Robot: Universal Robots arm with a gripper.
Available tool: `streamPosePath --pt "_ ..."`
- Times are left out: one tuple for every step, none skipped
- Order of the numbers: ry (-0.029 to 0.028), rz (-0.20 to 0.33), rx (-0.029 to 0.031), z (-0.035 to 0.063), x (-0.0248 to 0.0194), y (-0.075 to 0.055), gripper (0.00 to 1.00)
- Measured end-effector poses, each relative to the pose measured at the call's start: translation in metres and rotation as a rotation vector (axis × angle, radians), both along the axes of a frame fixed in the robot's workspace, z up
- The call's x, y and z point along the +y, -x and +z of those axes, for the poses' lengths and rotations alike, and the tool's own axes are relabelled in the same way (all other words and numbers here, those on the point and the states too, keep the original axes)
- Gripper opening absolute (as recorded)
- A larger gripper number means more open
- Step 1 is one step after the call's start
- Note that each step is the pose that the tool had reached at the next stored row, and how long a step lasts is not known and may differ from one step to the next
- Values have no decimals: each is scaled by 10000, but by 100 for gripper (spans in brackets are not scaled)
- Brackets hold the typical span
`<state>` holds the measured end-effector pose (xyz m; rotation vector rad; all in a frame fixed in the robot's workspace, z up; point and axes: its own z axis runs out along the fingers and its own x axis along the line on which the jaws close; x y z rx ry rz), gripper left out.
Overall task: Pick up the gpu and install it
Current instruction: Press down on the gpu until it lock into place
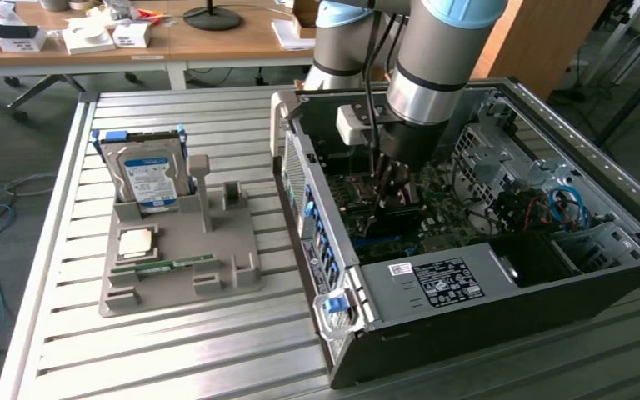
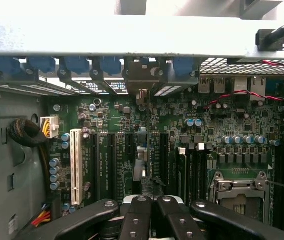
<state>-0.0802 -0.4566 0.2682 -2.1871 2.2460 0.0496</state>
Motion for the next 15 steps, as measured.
streamPosePath --pt "0 0 0 0 0 0 11" --pt "-1 -1 0 -1 0 1 11" --pt "-2 -1 -1 -1 1 1 11" --pt "-4 -2 -2 -2 4 1 11" --pt "-4 -3 -2 -2 9 1 11" --pt "-4 -1 -2 -2 12 0 11" --pt "-4 -1 -1 -2 14 0 11" --pt "-3 0 -1 -2 14 0 11" --pt "-3 0 0 -2 14 0 11" --pt "-3 -1 -1 -2 14 1 11" --pt "-2 -2 0 -1 14 1 11" --pt "-2 -3 -1 -2 18 1 11" --pt "-3 -3 -1 -2 21 1 11" --pt "-4 -2 -1 -2 22 0 11" --pt "-3 -2 -1 -2 22 1 11"
